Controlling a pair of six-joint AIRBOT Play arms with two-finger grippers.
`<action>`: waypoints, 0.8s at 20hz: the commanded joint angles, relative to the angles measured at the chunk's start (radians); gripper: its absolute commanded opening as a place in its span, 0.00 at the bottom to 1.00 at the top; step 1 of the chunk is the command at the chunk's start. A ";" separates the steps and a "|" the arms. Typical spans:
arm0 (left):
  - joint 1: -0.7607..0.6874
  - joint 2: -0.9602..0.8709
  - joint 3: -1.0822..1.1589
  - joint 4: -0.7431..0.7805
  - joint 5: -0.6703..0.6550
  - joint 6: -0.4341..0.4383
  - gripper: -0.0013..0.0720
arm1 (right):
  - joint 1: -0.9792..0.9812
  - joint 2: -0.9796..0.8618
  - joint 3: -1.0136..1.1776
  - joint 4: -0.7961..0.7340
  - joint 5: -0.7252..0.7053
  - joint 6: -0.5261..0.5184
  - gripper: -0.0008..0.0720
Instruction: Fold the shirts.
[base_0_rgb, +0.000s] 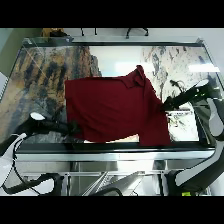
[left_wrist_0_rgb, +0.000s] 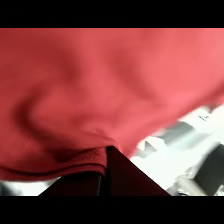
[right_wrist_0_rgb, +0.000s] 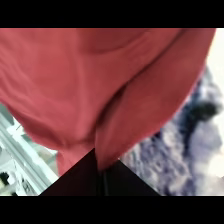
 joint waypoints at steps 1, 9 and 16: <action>-0.025 0.105 0.214 -0.121 -0.134 -0.035 0.03 | -0.016 0.145 0.039 0.155 0.008 0.006 0.05; 0.102 0.477 1.044 -0.343 -0.117 -0.026 0.03 | -0.090 0.697 0.317 0.661 -0.409 -0.118 0.05; 0.462 0.566 1.361 -0.185 -0.105 -0.126 0.03 | -0.091 0.957 0.319 0.564 -0.771 -0.272 0.05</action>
